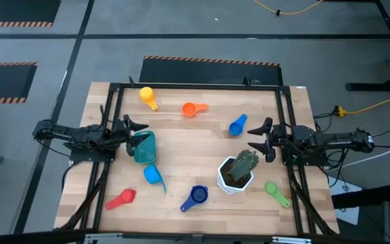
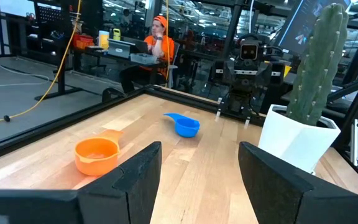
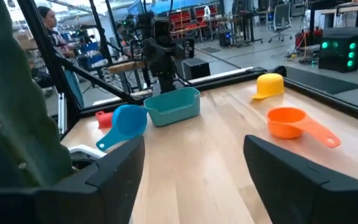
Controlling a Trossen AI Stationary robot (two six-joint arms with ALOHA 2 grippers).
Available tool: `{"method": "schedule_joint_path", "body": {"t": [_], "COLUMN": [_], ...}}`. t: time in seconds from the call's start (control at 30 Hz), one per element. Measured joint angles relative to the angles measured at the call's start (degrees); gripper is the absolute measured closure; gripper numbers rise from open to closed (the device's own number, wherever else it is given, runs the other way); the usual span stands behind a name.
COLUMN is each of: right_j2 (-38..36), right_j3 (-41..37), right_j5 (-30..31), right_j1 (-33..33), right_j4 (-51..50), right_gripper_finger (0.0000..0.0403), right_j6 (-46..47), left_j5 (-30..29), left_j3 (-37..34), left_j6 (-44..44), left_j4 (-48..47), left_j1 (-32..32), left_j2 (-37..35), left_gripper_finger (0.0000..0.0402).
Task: Nest measuring cups in basket
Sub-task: Adjust the blue measuring cup
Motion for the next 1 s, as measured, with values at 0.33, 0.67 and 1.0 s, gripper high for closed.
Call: {"method": "schedule_joint_path", "body": {"t": [0.33,0.67,1.0], "right_j2": [3.20,13.98,24.54], "right_j3": [12.83,25.72,26.19], "right_j5": [2.82,2.98,-1.16], "right_j1": [-0.04,-0.04,-0.02], "right_j4": [-14.51,-32.27,-32.10], "right_gripper_finger": [0.0127,0.0128,0.0128], "right_j6": [-0.15,-1.41,-5.01], "left_j5": [0.00,0.00,0.00], "left_j3": [0.00,0.00,0.00], "left_j6": [0.00,0.01,-0.01], "left_j4": [0.00,0.01,0.02], "left_j1": [0.00,0.00,0.00], "left_j2": [0.02,0.00,0.00], "left_gripper_finger": [0.0195,0.0195,0.0195]}}
